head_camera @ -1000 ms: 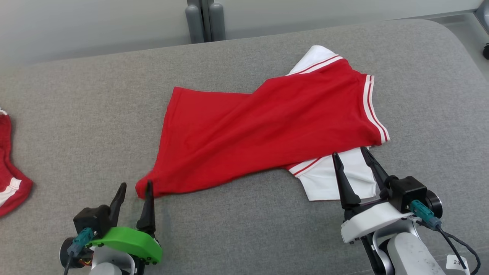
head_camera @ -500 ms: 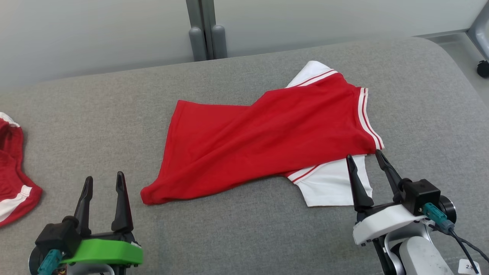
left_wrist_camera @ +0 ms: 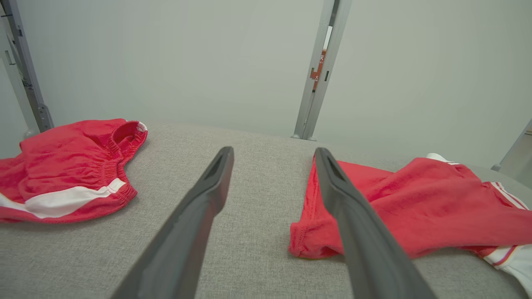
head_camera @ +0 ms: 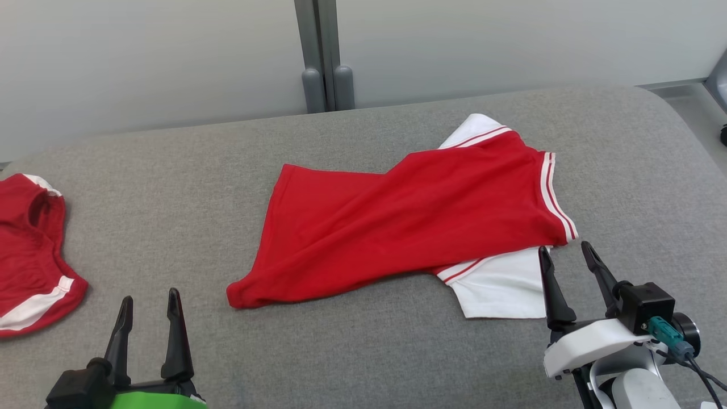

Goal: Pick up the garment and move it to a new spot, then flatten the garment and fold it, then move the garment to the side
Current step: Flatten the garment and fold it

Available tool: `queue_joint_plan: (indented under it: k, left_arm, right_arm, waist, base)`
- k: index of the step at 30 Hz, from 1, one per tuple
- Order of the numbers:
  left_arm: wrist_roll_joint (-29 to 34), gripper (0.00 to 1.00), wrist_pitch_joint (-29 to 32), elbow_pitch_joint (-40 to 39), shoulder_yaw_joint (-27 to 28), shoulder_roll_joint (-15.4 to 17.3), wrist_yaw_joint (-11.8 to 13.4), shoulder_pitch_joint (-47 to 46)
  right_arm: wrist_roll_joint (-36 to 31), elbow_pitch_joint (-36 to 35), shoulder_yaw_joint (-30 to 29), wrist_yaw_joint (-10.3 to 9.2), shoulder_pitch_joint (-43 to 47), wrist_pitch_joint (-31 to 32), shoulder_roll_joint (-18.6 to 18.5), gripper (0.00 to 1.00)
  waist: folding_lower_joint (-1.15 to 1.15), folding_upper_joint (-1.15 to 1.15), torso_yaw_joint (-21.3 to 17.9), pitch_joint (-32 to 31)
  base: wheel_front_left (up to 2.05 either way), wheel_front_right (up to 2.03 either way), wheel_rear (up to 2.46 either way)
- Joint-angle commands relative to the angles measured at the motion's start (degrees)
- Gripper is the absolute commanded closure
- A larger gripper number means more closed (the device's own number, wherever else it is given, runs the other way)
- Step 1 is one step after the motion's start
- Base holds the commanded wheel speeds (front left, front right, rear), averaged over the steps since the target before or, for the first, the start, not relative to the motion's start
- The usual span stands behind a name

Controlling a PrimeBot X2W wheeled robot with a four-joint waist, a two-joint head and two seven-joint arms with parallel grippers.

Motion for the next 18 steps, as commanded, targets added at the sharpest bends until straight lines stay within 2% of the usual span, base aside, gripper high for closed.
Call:
queue_joint_plan:
  k: [1, 18]
  left_arm:
    - [0.11, 0.0, -0.04, -0.14, -0.07, 0.0, -0.3, 1.18]
    - [-0.33, 0.0, -0.03, 2.25, -1.7, 0.0, -0.44, 0.84]
  right_arm:
    - [-0.26, -0.16, -0.24, -0.1, 0.93, 0.08, 0.12, 0.0]
    - [0.0, -1.22, 1.02, -0.09, -0.16, -0.03, 0.71, 0.0]
  waist:
    - [0.0, 0.0, 0.24, -0.26]
    - [0.0, 0.0, 0.95, -0.73]
  base:
    - [0.0, 0.0, 0.0]
    - [0.0, 0.0, 0.0]
